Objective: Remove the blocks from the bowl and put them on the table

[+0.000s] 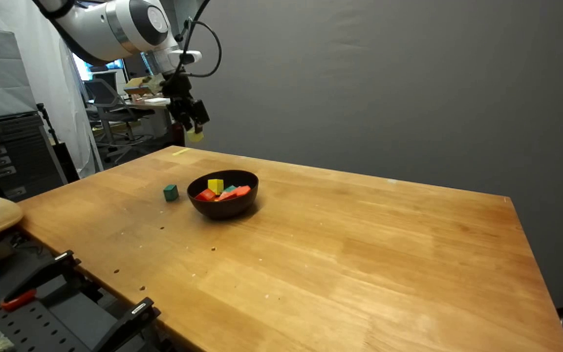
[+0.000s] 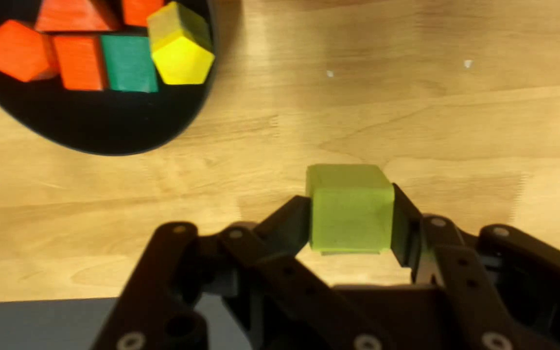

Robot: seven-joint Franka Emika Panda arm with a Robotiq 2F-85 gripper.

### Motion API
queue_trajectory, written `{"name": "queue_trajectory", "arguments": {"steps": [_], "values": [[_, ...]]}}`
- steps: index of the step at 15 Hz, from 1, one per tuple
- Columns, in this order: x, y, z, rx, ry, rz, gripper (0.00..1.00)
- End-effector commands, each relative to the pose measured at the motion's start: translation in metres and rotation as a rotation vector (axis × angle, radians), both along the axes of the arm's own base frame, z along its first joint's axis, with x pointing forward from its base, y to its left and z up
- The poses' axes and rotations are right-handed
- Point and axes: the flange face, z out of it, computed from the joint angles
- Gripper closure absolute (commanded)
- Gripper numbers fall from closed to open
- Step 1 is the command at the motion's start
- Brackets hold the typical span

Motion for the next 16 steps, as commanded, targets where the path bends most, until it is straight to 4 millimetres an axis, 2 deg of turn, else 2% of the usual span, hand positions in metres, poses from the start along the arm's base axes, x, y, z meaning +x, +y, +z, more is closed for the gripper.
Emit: {"name": "queue_trajectory", "arguments": {"steps": [1, 5, 8, 10, 12, 15, 16], "values": [[0.038, 0.021, -0.032, 0.073, 0.015, -0.023, 0.77], [0.064, 0.034, -0.069, 0.095, 0.059, -0.060, 0.77], [0.076, 0.039, -0.086, 0.104, 0.078, -0.077, 0.75], [0.080, 0.040, -0.089, 0.103, 0.091, -0.083, 0.30], [0.079, 0.036, -0.084, 0.088, 0.105, -0.089, 0.28], [0.070, 0.012, -0.056, 0.036, 0.123, -0.086, 0.05], [0.064, -0.005, -0.045, 0.007, 0.156, -0.088, 0.01]]}}
